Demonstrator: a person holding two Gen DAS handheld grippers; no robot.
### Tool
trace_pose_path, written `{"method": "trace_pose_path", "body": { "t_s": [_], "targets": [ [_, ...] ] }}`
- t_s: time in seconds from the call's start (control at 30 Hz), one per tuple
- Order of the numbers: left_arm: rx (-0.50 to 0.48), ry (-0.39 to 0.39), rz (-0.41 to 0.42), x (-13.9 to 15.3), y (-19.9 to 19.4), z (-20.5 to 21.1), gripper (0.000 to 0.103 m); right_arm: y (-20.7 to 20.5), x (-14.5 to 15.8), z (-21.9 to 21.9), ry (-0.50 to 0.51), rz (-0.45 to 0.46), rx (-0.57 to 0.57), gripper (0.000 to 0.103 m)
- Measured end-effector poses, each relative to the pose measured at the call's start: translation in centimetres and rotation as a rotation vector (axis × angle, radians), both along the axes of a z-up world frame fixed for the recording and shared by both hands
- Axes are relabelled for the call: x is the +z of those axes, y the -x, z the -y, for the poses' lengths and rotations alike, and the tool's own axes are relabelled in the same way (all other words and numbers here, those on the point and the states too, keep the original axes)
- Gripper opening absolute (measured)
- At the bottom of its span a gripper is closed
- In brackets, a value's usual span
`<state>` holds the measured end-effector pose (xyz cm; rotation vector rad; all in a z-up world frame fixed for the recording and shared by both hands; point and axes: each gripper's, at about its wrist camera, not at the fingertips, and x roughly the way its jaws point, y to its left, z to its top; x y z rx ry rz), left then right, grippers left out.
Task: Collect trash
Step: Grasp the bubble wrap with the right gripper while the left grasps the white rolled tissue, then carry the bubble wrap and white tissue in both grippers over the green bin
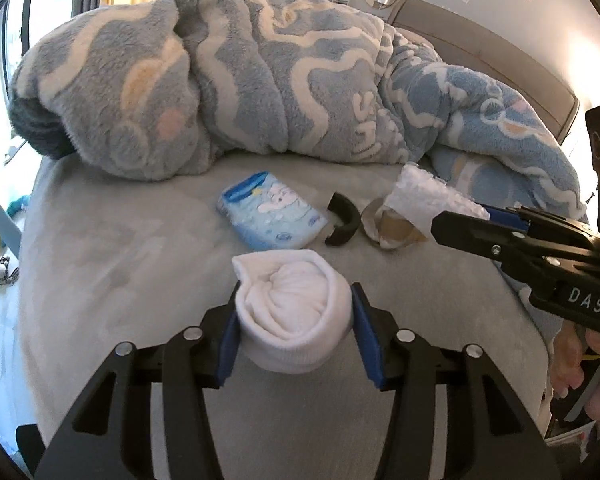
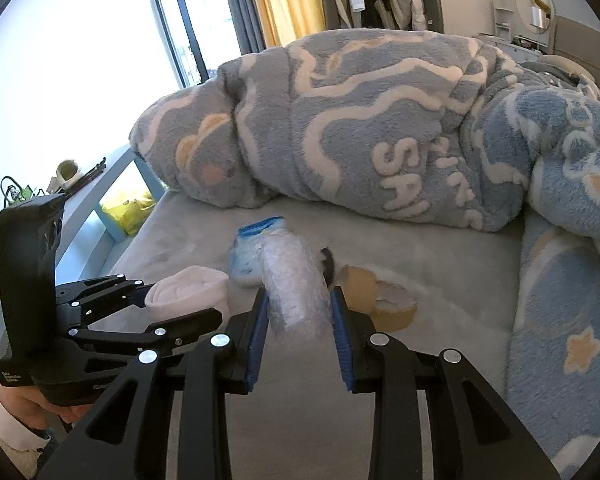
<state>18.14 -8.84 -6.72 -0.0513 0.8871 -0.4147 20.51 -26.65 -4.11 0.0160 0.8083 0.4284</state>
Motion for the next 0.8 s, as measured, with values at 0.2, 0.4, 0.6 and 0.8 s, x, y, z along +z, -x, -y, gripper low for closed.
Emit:
{"method": "trace_pose_path", "body": {
  "t_s": [0.2,0.4,0.6,0.8],
  "targets": [
    [0.028,0.012,0.021,1.0,2.1,-1.6,0.053,1.2,0.1,-1.4,-0.005,0.005,0.023,0.031],
    [0.058,0.002,0.053,2.0,4.4,-3.0,0.053,2.4,0.4,-2.8,-0.012,0.011,0.049,0.031],
    [0.114,0.009,0.074,2.8,6.1,-5.4,0.053,3.4,0.4,-4.4,-0.017,0.004,0.072,0.031],
    [0.176,0.012,0.088,3.5,7.6,-7.8,0.053,4.3,0.6,-6.3,-0.027,0.008,0.104,0.031]
  ]
}}
